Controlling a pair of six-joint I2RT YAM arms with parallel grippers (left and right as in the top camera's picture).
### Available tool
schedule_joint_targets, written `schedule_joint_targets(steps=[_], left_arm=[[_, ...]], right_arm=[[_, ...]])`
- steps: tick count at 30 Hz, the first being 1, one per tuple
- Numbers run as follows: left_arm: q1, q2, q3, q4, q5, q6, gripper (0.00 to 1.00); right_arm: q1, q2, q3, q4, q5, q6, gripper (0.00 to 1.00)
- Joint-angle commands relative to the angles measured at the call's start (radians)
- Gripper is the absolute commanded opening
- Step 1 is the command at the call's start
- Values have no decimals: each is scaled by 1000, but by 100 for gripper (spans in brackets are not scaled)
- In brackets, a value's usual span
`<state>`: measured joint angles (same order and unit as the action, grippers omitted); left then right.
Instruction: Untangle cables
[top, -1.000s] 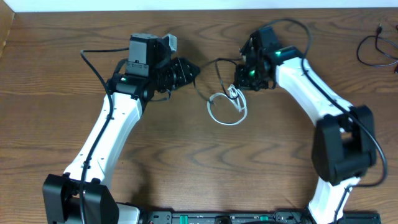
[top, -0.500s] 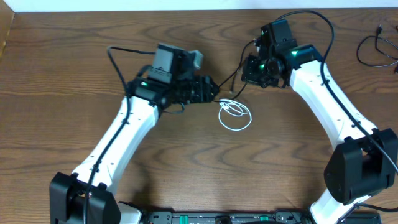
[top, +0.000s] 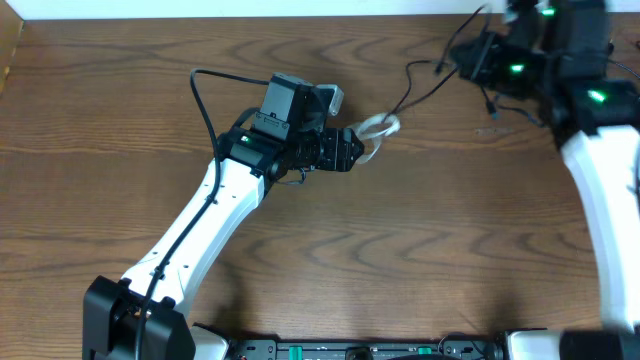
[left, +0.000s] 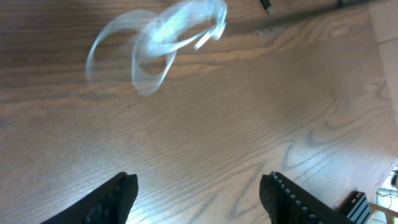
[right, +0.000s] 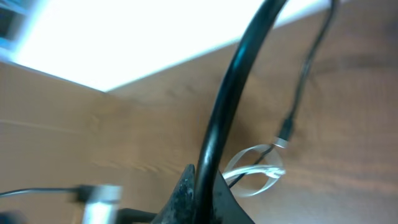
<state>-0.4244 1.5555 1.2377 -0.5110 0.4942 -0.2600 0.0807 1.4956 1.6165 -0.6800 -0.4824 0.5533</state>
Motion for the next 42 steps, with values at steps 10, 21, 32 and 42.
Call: schedule_joint_targets(steps=[10, 21, 32, 42], left_arm=[[2, 81, 10, 122, -9, 27, 77], [2, 132, 10, 163, -10, 28, 77], [-3, 163, 10, 181, -9, 27, 77], [-117, 221, 10, 354, -9, 27, 80]], right_arm=[[4, -130, 19, 62, -172, 77, 1], [-230, -138, 122, 823, -451, 541, 1], [-525, -138, 123, 1149, -154, 899, 1], [-533, -138, 135, 1137, -267, 855, 1]])
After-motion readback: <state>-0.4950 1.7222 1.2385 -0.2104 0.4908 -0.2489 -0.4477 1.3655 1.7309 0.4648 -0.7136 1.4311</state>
